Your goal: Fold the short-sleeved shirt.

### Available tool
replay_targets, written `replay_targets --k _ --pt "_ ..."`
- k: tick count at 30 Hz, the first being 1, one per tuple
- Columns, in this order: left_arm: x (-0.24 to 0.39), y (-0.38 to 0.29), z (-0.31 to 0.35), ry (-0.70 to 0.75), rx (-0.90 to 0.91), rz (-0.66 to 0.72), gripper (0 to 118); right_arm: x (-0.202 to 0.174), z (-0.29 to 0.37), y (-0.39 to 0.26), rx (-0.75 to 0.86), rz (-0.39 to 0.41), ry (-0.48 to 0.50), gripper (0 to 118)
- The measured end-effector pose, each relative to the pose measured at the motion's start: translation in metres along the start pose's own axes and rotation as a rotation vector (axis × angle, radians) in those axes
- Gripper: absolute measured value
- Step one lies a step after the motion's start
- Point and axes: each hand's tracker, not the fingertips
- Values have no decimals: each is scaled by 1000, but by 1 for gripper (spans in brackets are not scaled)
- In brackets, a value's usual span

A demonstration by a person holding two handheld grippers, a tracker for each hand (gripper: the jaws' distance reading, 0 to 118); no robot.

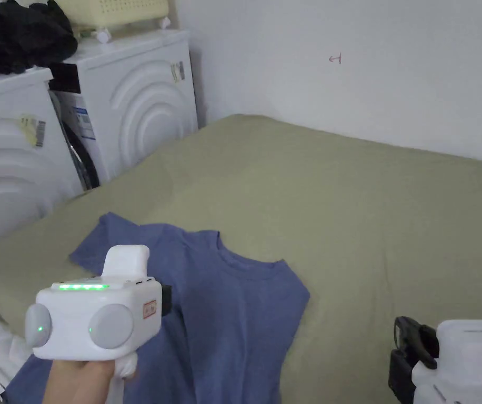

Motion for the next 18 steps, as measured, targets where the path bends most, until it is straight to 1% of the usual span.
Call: replay_targets --k 2,3,4,5,6,7,8,9,11,13,14,15,16,17,18 --pt "4 -2 -38 -20 -97 6 1 9 -1 -16 -50 -11 -31 0" --pt "6 -4 -55 -33 -143 7 4 15 -1 -23 -70 -28 -35 0" --pt "7 -5 -67 -45 -177 0 39 20 0 -28 -78 -44 -37 0" --pt "8 -6 -80 -65 -225 -19 82 25 3 -33 -91 -59 -45 0" --pt "9 -8 -92 -66 -274 -29 112 29 5 -38 -107 -56 -42 0" --pt "9 -12 -102 -71 -314 -36 116 32 7 -43 -120 -51 -47 0" --pt "9 -17 -113 -67 -356 -45 116 35 9 -47 -136 -45 -60 0" --pt "11 -21 -117 -28 -347 -55 116 38 11 -50 -145 -42 -58 0" --pt "15 -29 -123 8 -338 -88 116 43 16 -57 -173 -49 -66 0" --pt "21 -31 -115 30 -296 -59 115 47 23 -61 -190 -71 -69 0" --pt "23 -32 -111 28 -271 -72 112 50 28 -62 -194 -79 -68 0" --pt "24 -29 -104 18 -235 -95 100 52 35 -63 -196 -87 -68 0" --pt "26 -26 -97 14 -244 -107 77 54 42 -63 -195 -92 -71 0" --pt "28 -24 -89 29 -229 -104 50 57 50 -63 -188 -96 -76 0" --pt "31 -22 -83 57 -217 -111 9 60 59 -63 -177 -99 -86 0"
